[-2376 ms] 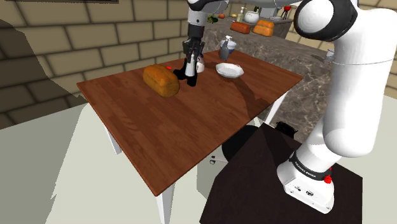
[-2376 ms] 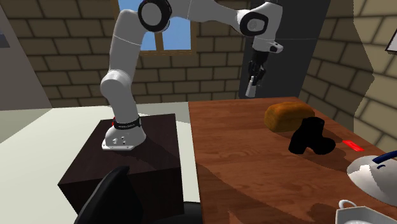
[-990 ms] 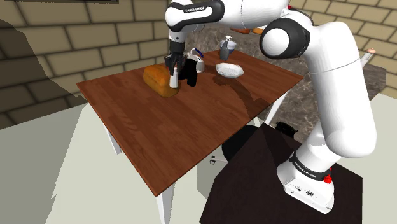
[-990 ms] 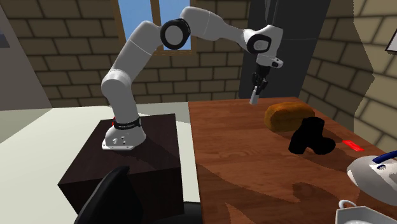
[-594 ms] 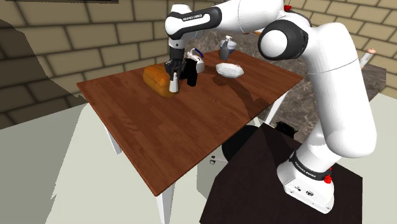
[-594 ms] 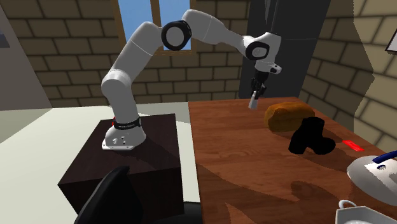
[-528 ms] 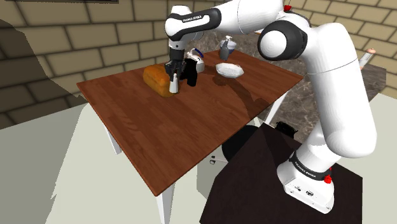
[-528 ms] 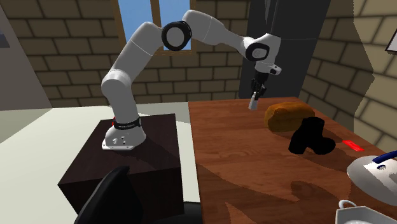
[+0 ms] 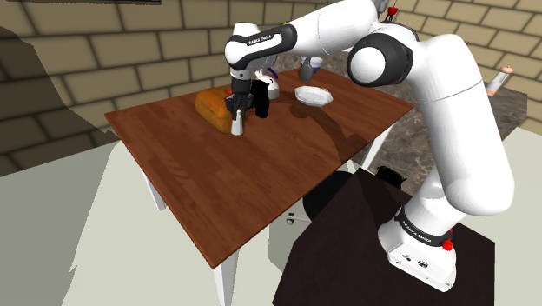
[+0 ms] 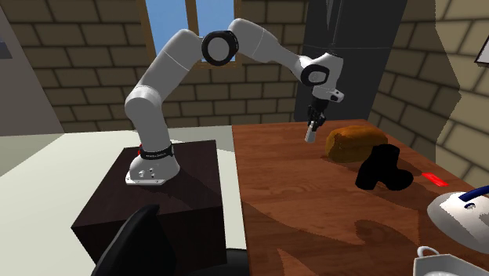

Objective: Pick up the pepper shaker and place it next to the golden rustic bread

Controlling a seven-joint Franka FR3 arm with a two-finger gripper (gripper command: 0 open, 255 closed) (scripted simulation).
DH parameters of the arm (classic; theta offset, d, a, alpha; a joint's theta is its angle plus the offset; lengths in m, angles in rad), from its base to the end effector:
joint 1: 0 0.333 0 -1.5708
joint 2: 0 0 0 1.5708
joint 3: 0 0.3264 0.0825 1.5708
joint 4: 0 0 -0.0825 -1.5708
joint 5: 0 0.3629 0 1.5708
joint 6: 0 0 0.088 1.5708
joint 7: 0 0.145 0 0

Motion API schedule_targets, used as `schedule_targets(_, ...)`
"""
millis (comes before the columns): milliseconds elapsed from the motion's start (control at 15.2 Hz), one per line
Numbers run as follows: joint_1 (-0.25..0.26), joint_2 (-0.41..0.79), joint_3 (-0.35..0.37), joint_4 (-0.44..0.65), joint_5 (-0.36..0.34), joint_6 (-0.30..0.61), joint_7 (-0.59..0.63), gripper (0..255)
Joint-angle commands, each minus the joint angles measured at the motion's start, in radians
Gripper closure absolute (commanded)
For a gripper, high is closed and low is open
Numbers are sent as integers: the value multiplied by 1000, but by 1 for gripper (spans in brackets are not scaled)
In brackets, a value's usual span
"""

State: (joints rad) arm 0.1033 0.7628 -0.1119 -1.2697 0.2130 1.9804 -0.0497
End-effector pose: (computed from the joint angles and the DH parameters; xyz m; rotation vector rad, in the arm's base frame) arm 0.7278 0.0327 0.2776 -3.0241 0.0295 0.0661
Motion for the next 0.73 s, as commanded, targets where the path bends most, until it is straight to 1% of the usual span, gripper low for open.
schedule_targets(0, -1, 12, 1, -7, 2, 19, -3, 255)
schedule_targets(660, -2, 72, 7, -27, 11, 99, -16, 255)
